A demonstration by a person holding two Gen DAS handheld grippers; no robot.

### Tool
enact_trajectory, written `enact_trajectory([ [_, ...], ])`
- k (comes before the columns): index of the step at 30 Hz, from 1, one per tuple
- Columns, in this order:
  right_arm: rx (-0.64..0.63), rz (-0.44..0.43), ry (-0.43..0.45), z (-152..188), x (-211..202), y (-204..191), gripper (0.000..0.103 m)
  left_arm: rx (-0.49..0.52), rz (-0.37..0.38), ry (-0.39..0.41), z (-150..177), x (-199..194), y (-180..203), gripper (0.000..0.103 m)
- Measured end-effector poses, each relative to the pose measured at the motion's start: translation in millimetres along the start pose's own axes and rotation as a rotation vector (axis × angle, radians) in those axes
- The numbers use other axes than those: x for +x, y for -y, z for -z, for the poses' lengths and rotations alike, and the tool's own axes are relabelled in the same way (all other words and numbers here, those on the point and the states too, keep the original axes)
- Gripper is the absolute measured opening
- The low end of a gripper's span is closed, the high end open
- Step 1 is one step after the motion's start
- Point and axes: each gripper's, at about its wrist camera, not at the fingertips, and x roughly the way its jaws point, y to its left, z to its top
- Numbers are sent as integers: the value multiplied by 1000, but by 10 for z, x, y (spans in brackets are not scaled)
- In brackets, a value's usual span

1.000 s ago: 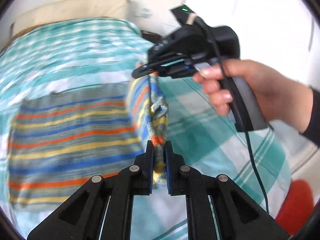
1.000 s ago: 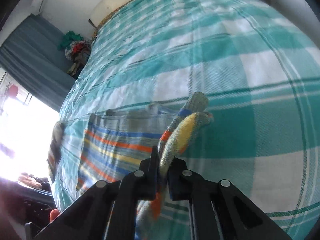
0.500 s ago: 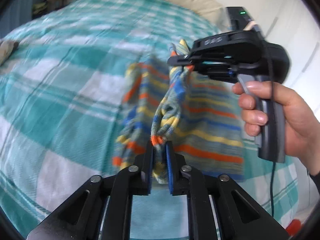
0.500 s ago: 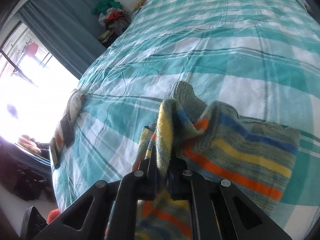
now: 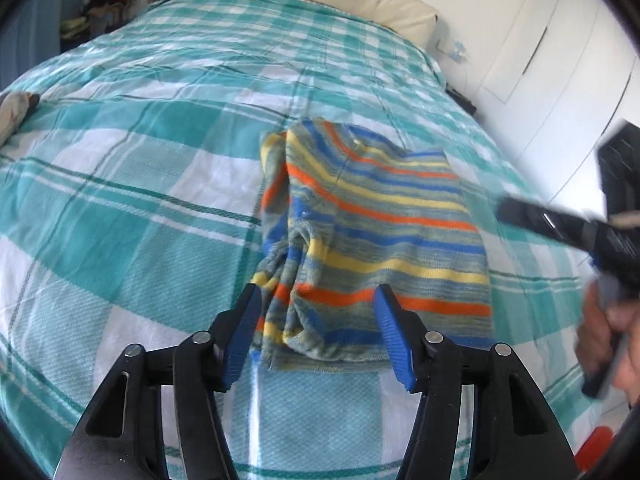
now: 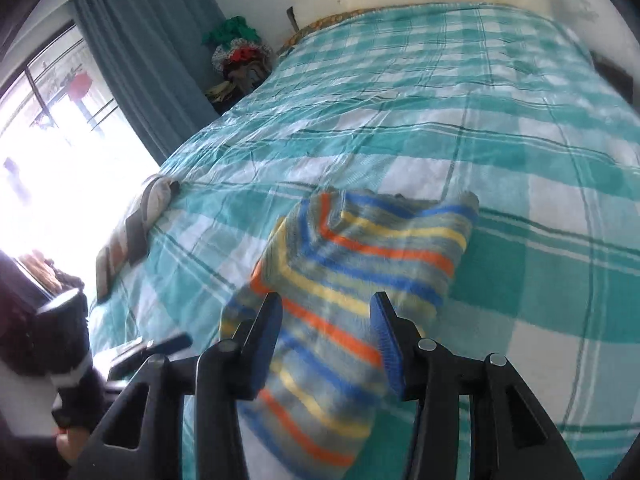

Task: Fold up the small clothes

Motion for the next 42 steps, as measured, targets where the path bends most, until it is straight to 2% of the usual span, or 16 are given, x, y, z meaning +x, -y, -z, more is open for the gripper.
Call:
enact_trajectory([
  [1, 9, -37, -18, 186, 5, -22, 47, 10, -9, -35, 1, 119, -2, 17],
  [2, 24, -66, -42, 328, 73, -49, 46, 18, -21, -75, 31, 207, -9, 5],
  [3, 39, -78, -79, 482, 170, -36, 45, 29, -38, -100, 58, 294, -27, 6],
  [5, 26, 32, -211, 811, 514, -40, 43, 66, -69, -100, 94, 296, -38, 6],
  [6, 5, 64, -180, 872, 502, -75, 40, 79, -81, -105, 91, 249, -32, 8],
  [7, -10, 89, -137, 891, 418, -142, 40, 80, -96, -106, 93, 183, -31, 15],
  [8, -7, 116, -133, 890, 356, -191, 40, 69, -107, -103, 98, 95, -46, 19],
  [10, 9, 177, -113, 903, 185, -302, 43, 32, -120, -87, 149, -101, -96, 65],
  [12, -27, 257, -101, 939, 45, -460, 51, 20, -112, -65, 235, -232, -123, 77],
  [16, -113, 430, -85, 1053, -197, -752, 55, 29, -111, -97, 494, -388, -130, 80],
  [18, -101, 498, -81, 1089, -292, -813, 66, 28, -110, -109, 603, -421, -132, 86],
  [20, -81, 547, -71, 1161, -377, -827, 71, 24, -118, -114, 696, -456, -136, 86],
  [24, -64, 623, -70, 1304, -517, -889, 73, 12, -127, -144, 829, -454, -163, 88],
  [26, -69, 650, -71, 1358, -551, -925, 77, 18, -136, -160, 872, -418, -169, 90],
  [34, -86, 723, -50, 1451, -676, -1019, 81, 79, -170, -165, 967, -375, -87, 97],
  [42, -51, 773, -35, 1465, -742, -976, 82, 85, -168, -177, 1011, -339, -102, 101],
])
